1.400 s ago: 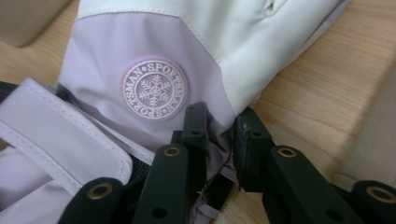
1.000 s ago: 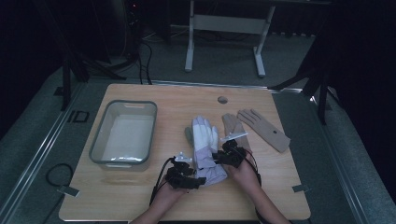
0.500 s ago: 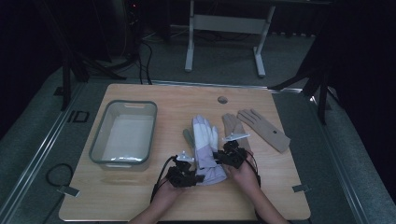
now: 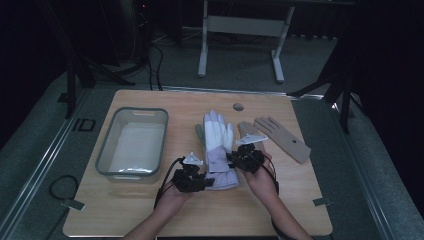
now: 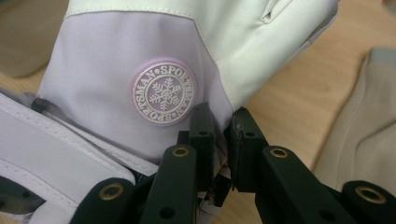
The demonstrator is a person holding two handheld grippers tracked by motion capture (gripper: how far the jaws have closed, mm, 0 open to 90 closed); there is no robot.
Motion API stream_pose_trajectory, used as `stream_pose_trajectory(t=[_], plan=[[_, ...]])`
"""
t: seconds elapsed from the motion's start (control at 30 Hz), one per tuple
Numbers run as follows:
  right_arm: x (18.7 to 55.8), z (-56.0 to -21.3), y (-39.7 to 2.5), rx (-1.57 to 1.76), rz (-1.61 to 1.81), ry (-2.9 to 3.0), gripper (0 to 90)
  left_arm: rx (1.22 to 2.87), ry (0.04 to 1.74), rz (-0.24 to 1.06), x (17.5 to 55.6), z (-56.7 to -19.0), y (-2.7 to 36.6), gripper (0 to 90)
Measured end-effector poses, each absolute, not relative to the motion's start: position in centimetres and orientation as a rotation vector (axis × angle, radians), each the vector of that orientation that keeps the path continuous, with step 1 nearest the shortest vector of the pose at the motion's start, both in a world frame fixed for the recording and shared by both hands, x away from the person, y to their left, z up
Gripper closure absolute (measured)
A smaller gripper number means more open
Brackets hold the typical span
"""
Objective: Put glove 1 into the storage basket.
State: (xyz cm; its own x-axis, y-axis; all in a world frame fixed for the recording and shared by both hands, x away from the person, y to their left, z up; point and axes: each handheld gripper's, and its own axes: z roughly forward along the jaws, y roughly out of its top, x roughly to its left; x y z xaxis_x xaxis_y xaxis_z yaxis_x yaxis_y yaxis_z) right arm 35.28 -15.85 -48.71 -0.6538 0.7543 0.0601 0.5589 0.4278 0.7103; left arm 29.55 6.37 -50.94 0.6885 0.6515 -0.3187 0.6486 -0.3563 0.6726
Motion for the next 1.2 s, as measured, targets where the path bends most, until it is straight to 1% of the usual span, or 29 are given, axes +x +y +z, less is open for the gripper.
stream_pose_trajectory(t=[0.37,0.87,1.2], plan=[[36.0,-45.4,-13.5,1.090,1.116,2.383,81.0,2.094,0.964,0.085,30.2,-47.8,9.1,71.4],[37.5,-43.1,-8.8,1.024,1.137,2.403,81.1,2.076,0.989,0.143,30.7,-45.9,13.7,71.3],[38.2,-42.3,-4.4,0.983,1.164,2.441,81.0,2.085,1.013,0.168,30.7,-44.7,18.2,71.3]])
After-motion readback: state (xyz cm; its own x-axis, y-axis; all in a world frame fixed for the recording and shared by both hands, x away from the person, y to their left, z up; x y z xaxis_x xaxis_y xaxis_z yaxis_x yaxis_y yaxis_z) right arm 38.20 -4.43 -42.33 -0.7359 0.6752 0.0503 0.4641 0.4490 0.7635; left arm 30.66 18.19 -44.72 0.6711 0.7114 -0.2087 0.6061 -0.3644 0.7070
